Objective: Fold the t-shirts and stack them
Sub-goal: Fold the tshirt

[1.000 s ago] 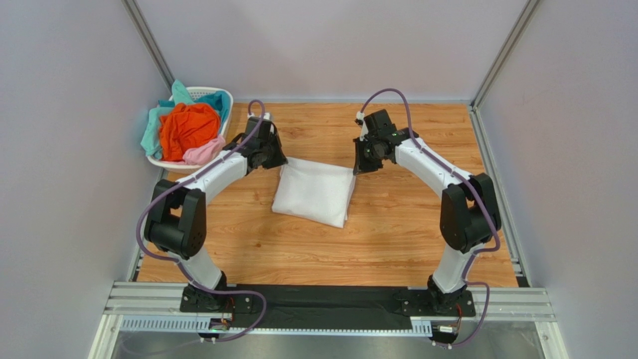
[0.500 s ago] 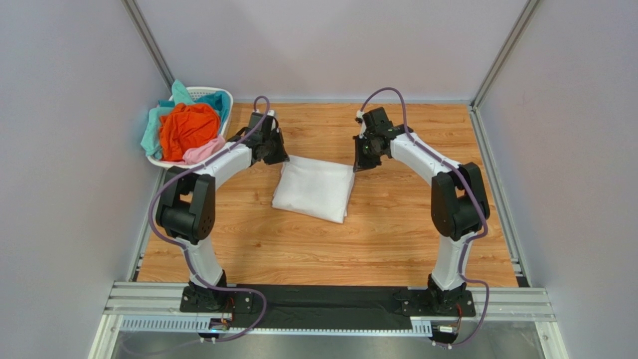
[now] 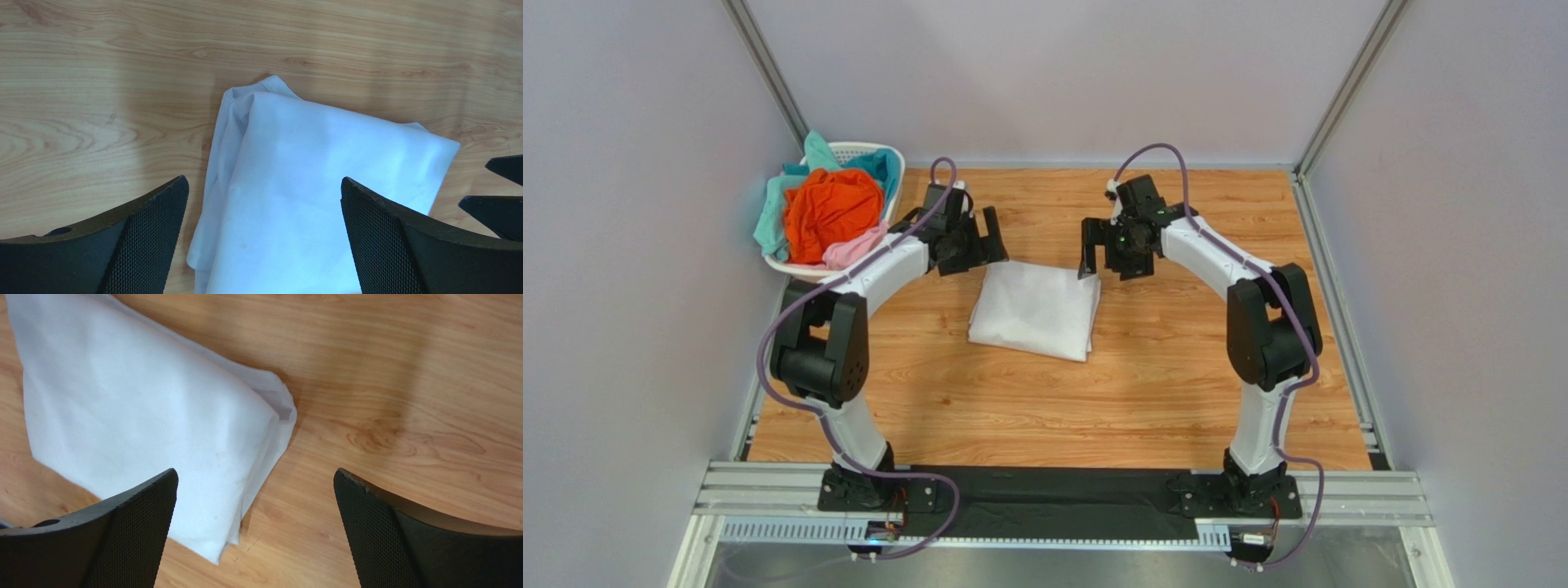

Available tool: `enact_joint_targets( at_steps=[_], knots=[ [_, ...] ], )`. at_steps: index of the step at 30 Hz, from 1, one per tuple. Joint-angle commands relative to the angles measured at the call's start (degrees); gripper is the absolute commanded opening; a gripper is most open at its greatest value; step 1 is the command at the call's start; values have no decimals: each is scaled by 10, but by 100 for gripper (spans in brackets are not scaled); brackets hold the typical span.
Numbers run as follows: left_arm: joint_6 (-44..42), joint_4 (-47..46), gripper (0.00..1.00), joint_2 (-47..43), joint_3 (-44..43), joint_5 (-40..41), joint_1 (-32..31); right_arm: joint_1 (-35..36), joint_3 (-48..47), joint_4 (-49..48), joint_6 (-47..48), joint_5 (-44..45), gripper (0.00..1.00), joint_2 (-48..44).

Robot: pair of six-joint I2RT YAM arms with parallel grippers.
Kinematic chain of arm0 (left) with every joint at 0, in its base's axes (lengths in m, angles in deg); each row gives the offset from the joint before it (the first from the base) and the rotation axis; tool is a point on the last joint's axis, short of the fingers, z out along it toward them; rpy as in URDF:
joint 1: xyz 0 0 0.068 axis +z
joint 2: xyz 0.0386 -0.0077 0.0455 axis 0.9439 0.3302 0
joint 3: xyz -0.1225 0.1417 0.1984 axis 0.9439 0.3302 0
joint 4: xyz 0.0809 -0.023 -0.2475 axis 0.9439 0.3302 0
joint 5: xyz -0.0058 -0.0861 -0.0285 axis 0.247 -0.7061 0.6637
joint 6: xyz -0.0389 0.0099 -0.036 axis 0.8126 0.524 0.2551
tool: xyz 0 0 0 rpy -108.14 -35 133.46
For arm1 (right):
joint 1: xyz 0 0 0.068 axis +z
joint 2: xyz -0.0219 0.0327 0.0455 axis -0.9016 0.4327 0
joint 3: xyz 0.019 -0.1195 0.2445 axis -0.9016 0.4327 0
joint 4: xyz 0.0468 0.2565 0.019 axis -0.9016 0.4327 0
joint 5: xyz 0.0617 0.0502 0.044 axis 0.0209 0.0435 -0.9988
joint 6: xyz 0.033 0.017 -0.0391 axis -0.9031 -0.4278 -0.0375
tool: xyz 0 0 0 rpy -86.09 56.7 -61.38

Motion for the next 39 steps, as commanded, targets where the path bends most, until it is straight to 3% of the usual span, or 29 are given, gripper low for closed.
enact_joint_targets(
  at_steps=[1,9,17,29,39],
  knots=[
    [10,7,100,-84,18,-8,2,3,26,-22,-6,-38,100,-82],
    [40,-70,100,-188,135,-129,-8,29,156,-155,-57,-202,100,-176],
    [69,-157,100,-129,175,-201,-14,69,167,-221,-54,-239,100,-127],
    [58,-150,100,-40,186,-178,-14,66,160,-226,-30,-201,100,-17],
    [55,-130,100,-64,227,-140,-15,66,176,-201,-13,-128,100,-5]
  ],
)
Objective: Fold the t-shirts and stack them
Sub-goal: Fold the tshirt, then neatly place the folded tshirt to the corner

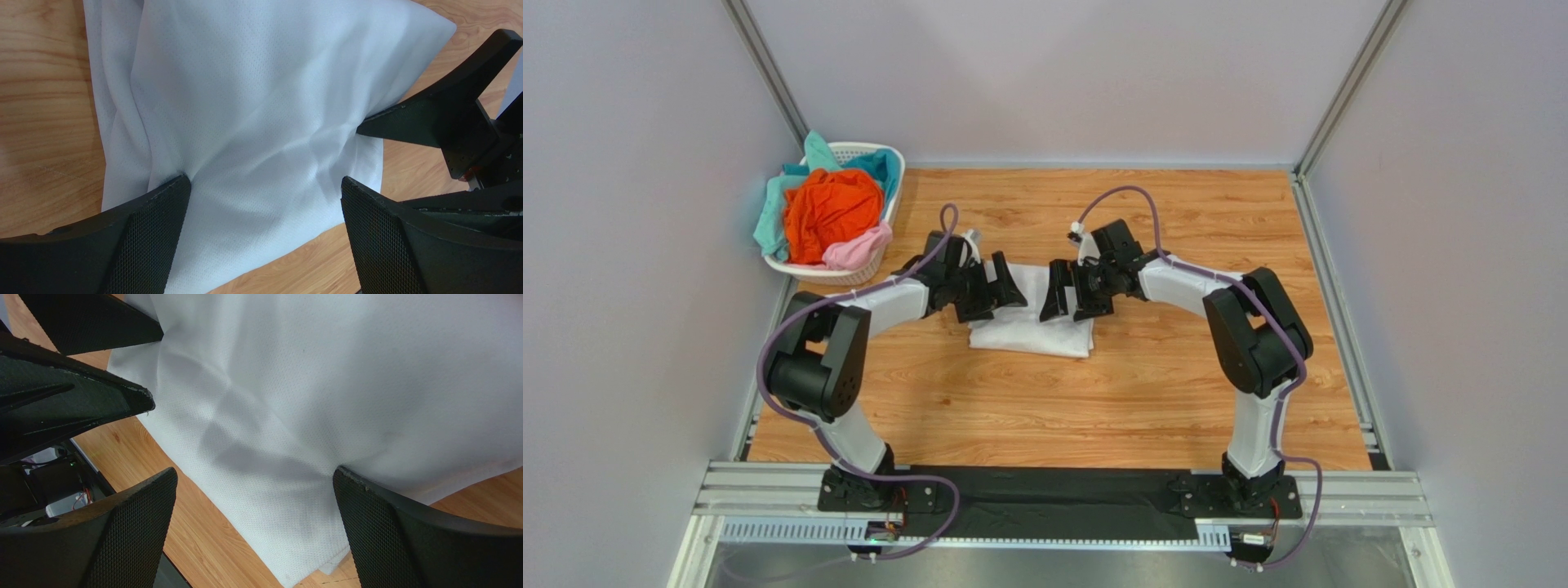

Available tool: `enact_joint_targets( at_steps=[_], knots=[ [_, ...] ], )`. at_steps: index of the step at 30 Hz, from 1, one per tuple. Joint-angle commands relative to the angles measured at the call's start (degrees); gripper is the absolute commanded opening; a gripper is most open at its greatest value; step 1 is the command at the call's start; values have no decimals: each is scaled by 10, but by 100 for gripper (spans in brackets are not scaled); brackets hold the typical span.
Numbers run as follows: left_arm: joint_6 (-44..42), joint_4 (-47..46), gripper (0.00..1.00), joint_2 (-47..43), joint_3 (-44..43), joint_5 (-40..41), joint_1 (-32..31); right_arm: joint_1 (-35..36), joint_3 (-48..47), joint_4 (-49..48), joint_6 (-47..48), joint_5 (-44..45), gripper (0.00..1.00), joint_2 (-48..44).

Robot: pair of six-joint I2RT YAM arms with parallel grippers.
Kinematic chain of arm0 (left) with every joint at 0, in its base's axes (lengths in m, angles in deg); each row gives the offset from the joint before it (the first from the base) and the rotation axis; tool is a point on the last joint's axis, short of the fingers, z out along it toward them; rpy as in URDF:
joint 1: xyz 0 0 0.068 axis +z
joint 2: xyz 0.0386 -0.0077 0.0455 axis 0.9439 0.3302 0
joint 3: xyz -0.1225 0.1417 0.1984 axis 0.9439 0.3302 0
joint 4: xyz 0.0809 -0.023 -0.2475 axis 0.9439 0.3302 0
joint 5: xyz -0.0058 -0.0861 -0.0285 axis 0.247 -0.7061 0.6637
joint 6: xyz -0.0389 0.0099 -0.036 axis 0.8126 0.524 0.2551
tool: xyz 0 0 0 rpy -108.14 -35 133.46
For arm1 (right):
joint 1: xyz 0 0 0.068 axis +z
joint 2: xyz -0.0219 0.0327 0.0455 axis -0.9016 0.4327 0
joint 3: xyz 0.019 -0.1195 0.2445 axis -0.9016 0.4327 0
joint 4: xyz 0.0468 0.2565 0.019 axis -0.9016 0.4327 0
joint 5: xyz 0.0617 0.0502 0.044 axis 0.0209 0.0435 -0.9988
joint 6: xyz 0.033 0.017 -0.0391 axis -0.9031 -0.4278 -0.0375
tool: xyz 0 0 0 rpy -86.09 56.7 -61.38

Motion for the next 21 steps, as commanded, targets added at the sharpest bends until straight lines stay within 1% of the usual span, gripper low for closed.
enact_joint_targets(
  at_steps=[1,3,5,6,8,9,10,11,12,13,14,15,16,18,21],
  knots=[
    [-4,23,100,-28,26,30,-1,-3,4,23,33,52,100,-8],
    [-5,30,100,-56,30,31,-5,0,-7,45,40,63,100,-39],
    [-13,59,100,-81,27,45,-13,8,-8,65,60,91,100,-75],
    [-16,74,100,-110,24,54,-18,20,-7,72,67,107,100,-116],
    [-26,122,100,-146,24,104,-32,33,-4,95,84,166,100,-159],
    [-28,137,100,-187,25,124,-38,45,-1,100,83,189,100,-199],
    [-28,162,100,-209,27,159,-44,49,9,109,76,234,100,-219],
    [-27,175,100,-231,30,175,-45,51,16,109,68,255,100,-239],
    [-28,189,100,-274,32,202,-45,53,23,109,52,276,100,-274],
    [-28,216,100,-296,34,218,-45,52,37,108,41,321,100,-289],
    [-27,231,100,-318,37,225,-45,52,43,106,20,337,100,-304],
    [-26,244,100,-359,38,251,-45,52,49,104,6,350,100,-326],
    [-26,272,100,-380,41,281,-45,52,56,101,-7,366,100,-334],
    [-17,313,100,-435,41,331,-46,47,66,98,-18,360,100,-335],
    [18,352,100,-492,44,394,-45,39,54,110,-25,354,100,-294]
  ],
)
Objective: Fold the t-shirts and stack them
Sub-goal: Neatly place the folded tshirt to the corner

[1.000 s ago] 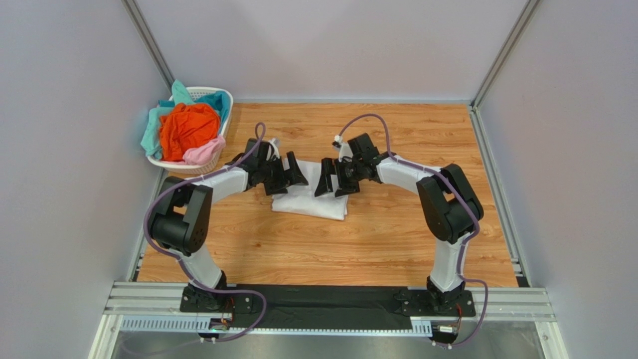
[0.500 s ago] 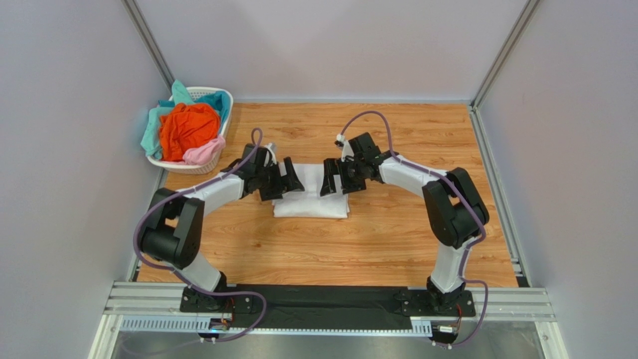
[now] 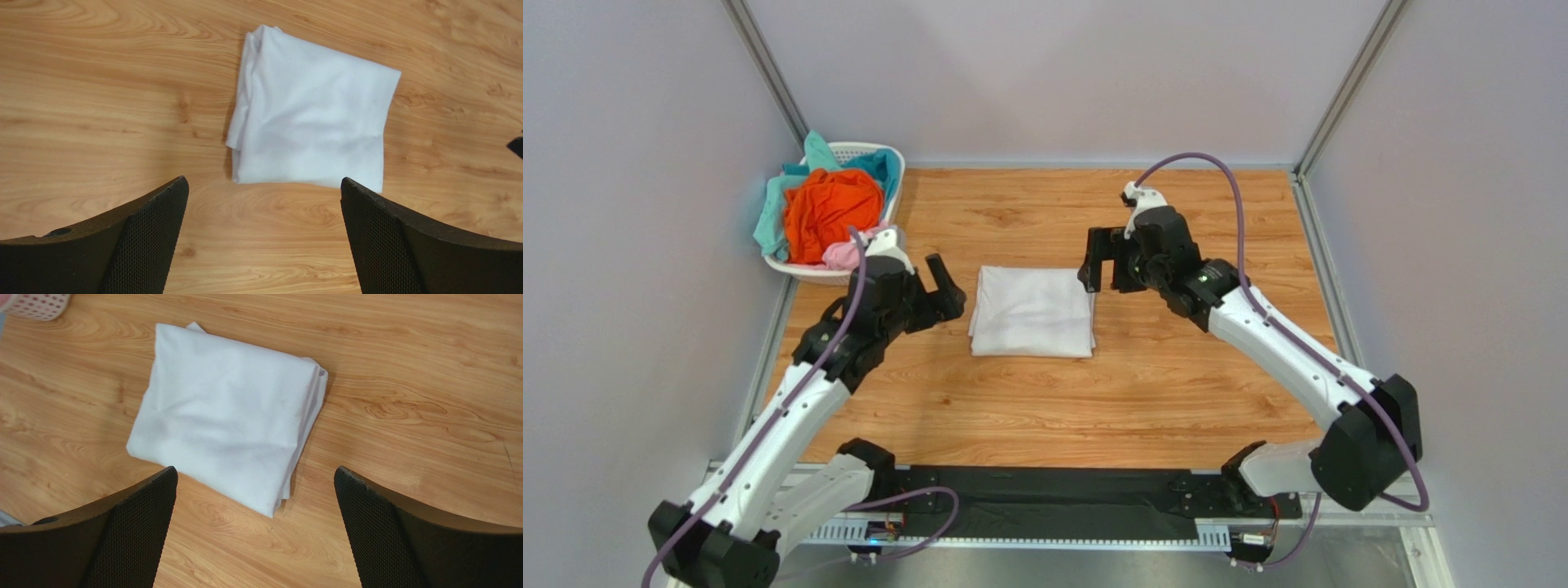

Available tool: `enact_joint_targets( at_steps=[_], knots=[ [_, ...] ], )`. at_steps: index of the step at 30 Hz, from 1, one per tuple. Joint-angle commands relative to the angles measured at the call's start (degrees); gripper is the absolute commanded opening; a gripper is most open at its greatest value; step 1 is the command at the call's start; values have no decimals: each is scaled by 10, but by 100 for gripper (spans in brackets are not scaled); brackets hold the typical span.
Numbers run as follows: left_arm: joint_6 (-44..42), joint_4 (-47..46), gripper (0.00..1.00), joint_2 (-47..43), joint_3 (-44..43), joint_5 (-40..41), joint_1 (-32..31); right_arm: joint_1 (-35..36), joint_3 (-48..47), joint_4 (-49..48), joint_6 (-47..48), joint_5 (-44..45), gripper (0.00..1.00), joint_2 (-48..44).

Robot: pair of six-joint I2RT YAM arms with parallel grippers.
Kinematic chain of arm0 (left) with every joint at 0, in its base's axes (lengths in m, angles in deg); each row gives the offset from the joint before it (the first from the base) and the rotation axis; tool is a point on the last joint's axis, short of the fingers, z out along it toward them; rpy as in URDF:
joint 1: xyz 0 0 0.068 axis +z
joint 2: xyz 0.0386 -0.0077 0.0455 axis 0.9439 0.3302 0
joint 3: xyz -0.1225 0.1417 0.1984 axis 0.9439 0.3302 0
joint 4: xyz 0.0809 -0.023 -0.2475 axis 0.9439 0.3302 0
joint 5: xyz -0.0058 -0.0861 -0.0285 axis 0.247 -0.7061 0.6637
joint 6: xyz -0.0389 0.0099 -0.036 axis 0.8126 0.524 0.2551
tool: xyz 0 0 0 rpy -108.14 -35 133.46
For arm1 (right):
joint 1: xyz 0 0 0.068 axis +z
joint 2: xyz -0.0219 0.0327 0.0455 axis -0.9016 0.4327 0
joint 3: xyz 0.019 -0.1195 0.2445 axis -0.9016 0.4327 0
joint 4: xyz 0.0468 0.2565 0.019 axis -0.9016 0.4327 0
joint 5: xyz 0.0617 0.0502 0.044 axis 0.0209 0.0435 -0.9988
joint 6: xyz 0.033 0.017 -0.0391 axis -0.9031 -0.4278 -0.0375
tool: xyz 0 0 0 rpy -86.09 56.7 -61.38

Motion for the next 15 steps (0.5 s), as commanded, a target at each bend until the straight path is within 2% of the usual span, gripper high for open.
enact_joint_targets(
  at_steps=[1,7,10,15],
  knots=[
    [47,106,100,-48,9,111,1,-11,2,25,-34,24,99,64],
    [62,200,100,-87,-23,131,1,-10,-45,41,-52,-7,86,176],
    [62,214,100,-89,-30,121,1,-10,-65,36,-57,-41,79,230],
    [57,234,100,-73,-37,131,1,-8,-90,35,-61,-41,70,296]
  ],
)
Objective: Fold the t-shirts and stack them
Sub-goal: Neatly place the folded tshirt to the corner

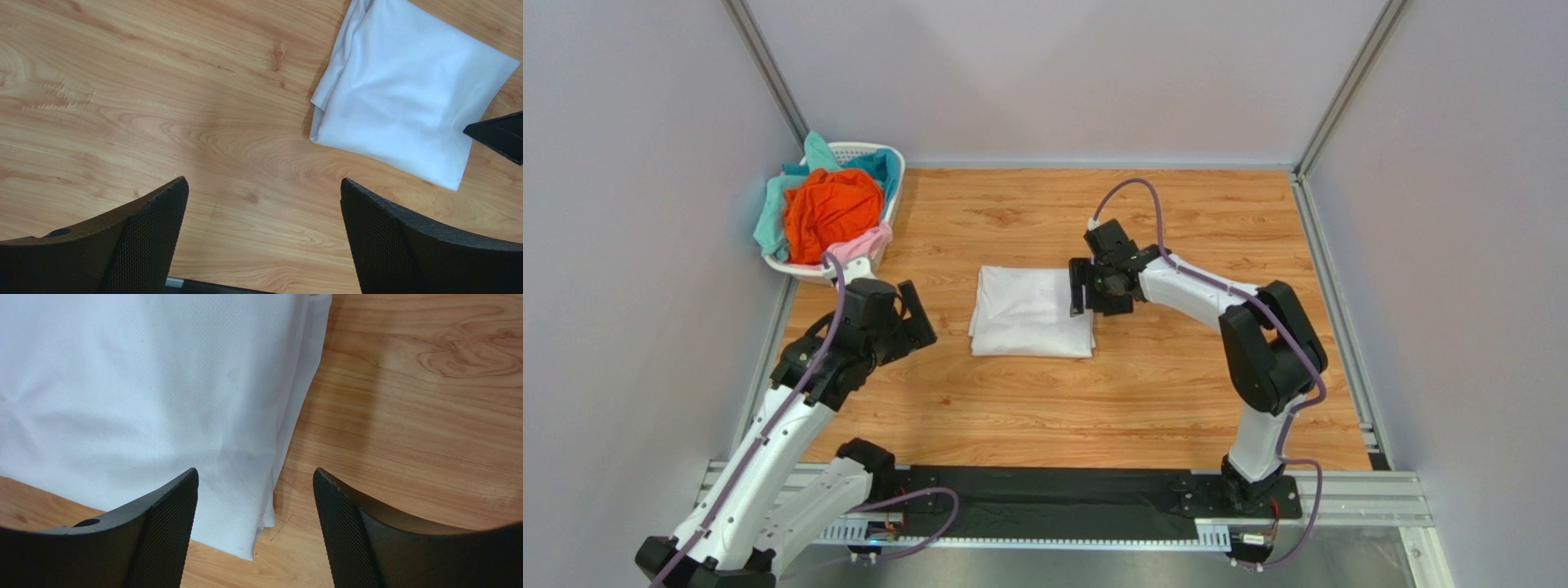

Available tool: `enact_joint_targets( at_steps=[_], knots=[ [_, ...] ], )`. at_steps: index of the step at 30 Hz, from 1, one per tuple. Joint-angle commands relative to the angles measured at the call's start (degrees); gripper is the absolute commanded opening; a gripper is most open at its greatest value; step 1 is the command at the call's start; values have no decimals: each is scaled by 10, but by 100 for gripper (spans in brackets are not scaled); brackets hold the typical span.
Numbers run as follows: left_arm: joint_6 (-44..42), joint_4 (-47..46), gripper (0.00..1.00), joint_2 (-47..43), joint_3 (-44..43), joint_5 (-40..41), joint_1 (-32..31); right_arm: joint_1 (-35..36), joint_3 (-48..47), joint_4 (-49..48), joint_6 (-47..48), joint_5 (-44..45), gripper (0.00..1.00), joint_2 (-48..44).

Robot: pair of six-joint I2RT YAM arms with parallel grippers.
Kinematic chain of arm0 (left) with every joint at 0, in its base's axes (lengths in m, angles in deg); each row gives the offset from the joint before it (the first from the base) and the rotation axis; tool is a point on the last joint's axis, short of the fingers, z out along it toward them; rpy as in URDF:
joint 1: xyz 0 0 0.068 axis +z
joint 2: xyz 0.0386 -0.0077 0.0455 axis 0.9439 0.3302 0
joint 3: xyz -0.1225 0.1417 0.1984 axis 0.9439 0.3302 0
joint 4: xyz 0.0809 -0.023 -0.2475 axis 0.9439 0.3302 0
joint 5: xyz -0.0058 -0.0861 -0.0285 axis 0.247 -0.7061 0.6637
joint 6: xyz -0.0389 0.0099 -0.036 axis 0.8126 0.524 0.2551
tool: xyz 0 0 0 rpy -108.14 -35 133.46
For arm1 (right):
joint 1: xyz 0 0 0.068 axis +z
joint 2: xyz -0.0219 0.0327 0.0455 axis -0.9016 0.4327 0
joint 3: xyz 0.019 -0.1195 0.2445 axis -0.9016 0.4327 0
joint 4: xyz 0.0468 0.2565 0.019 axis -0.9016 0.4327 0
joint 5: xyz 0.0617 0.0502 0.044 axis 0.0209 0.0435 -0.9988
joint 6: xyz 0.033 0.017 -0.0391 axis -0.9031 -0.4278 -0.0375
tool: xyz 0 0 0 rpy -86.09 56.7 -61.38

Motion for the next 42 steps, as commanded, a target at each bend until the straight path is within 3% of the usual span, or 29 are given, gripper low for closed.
enact_joint_targets(
  at_steps=[1,2,9,14,18,19,22,28,33,37,42],
  knots=[
    [3,22,100,8,-25,6,0,3,-35,-6,-11,-6,68,21],
    [1,15,100,12,-23,0,1,3,-37,-6,-9,-5,64,34],
    [-2,-25,100,13,-5,-12,1,13,-42,-5,-10,13,60,68],
    [-2,-31,100,20,0,-11,1,23,-37,-4,-12,15,49,80],
    [-3,-35,100,26,1,-10,1,26,-24,10,-16,38,24,76],
    [-3,-36,100,26,2,-9,1,27,-19,13,-18,45,14,73],
    [-4,-40,100,28,4,-7,1,26,4,39,-27,85,0,50],
    [-17,-39,100,28,1,-17,1,3,78,111,-22,111,0,-35],
    [-20,-46,100,27,-1,-15,1,-64,133,164,0,146,0,-94],
    [-24,-52,100,31,0,-16,2,-121,138,174,29,158,0,-125],
    [-28,-55,100,39,3,-18,2,-194,93,128,63,154,0,-90]
  ],
)
